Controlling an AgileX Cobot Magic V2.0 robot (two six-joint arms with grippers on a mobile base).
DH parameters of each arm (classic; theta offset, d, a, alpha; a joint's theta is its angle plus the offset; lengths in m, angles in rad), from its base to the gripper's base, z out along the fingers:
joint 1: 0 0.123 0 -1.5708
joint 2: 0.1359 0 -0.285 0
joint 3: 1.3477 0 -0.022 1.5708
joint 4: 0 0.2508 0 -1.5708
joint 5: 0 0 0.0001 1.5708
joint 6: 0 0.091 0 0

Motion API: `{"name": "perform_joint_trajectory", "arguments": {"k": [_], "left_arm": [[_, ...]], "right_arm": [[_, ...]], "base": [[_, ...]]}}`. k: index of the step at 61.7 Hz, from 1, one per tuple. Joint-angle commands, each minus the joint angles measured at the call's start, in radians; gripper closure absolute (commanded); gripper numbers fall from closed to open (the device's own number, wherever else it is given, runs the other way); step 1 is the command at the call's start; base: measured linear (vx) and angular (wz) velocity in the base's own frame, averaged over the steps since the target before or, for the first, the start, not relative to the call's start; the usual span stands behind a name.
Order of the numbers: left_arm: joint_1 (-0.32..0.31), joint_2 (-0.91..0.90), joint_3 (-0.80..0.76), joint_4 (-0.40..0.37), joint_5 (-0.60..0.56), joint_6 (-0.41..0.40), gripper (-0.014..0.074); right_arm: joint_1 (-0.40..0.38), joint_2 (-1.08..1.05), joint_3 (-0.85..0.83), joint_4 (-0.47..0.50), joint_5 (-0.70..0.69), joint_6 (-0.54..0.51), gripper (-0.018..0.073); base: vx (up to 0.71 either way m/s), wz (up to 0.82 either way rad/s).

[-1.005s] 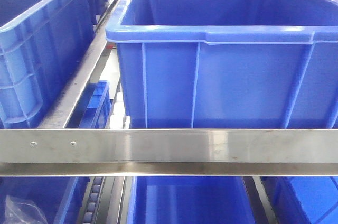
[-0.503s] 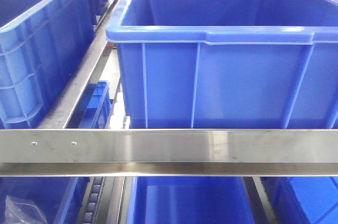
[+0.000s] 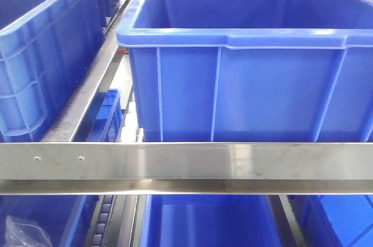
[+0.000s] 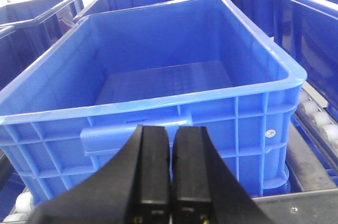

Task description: Pick red cube and place on left shelf

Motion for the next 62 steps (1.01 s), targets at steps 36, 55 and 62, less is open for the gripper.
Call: {"name": "perform_joint_trajectory", "arguments": {"k": [36, 55, 62], "left_arm": [[-0.007, 0.000, 0.022, -0.005, -0.090, 0.001, 0.0491], [-0.007, 0.000, 0.022, -0.005, -0.090, 0.001, 0.0491], [-0.007, 0.000, 0.022, -0.005, -0.090, 0.001, 0.0491]], "right_arm": [[-0.008, -0.019, -0.025, 0.050, -0.081, -0.038, 0.0503], [-0.008, -0.019, -0.025, 0.050, -0.081, -0.038, 0.0503], [-0.008, -0.019, -0.025, 0.050, -0.081, -0.038, 0.0503]], "base": [[0.00, 0.00], [0.00, 0.00], [0.00, 0.00]]}}
